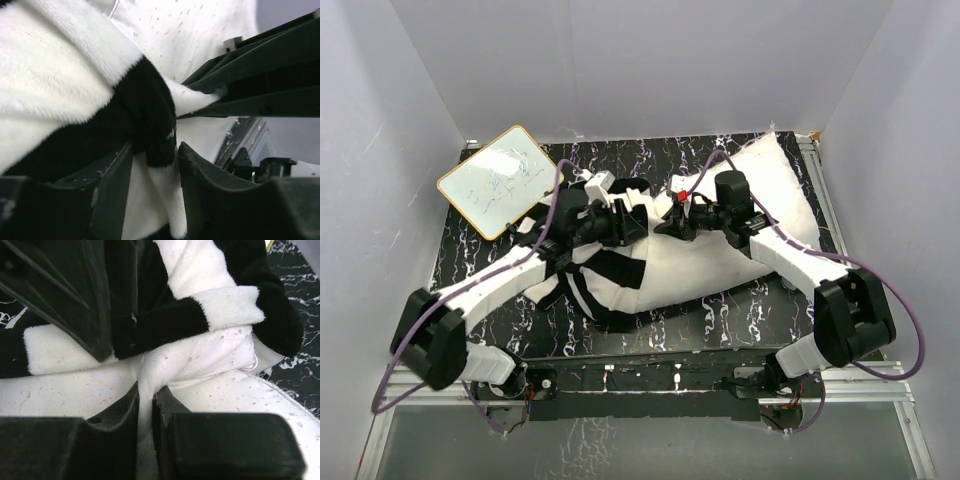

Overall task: Put the pillow into the pillowcase
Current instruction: Stuff the pillow into the pillowcase.

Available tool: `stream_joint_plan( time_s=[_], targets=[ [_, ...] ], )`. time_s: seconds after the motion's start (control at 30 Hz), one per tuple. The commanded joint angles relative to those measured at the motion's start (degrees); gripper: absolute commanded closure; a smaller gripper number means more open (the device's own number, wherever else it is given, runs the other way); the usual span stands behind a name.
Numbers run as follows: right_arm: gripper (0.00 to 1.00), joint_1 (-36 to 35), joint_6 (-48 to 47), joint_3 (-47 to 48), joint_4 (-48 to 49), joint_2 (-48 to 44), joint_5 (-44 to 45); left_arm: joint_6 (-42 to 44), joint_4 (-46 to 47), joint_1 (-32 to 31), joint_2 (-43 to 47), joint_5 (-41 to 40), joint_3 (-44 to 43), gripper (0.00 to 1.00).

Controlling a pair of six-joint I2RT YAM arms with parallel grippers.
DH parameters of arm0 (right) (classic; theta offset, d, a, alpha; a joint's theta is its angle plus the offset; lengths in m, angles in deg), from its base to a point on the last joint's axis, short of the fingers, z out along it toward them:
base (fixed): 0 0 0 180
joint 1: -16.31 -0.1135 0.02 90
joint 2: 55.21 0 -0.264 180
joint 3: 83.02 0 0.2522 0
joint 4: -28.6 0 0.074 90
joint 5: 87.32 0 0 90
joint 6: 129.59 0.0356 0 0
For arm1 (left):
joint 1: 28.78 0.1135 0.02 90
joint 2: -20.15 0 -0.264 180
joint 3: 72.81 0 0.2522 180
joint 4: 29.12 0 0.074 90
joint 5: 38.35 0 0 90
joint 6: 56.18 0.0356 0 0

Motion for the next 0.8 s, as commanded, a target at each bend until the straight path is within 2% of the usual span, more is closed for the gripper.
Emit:
stream_joint_plan(
  time_s=[0.0,0.1,0.17,0.27,0.37,0.57,0.77],
  targets=[
    [0.92,-0.53,-4.82,0.25,-8.08,-3.30,-5.36,2.86,-5.53,0.99,10.99,-4.64,1.42,0.49],
    [0.92,-0.50,-5.07,0.22,-8.20,-3.45,-4.99,6.98,-13.68,1.06,15.57,-8.35,-3.64,0.26],
    [0.92,-0.52,-5.16,0.47,-8.45,-3.37,-5.01,10.00,-20.18,1.20,15.88,-12.13,-9.37,0.14],
    [0.92,-0.53,-6.32,0.49,-9.30,-3.25,-5.70,15.52,-30.33,2.08,11.07,-15.86,-20.23,0.03],
    [0.92,-0.53,-7.31,-0.09,-9.83,-3.19,-6.47,21.28,-41.64,3.93,-0.14,-16.41,-33.61,0.03],
    [0.92,-0.52,-7.73,-0.78,-9.96,-3.37,-7.19,28.83,-54.16,5.74,-20.76,-13.93,-54.99,0.03],
    [0.92,-0.52,-7.85,-0.78,-10.30,-2.82,-7.23,31.02,-61.64,6.72,-34.72,-1.31,-69.11,0.03]
  ],
)
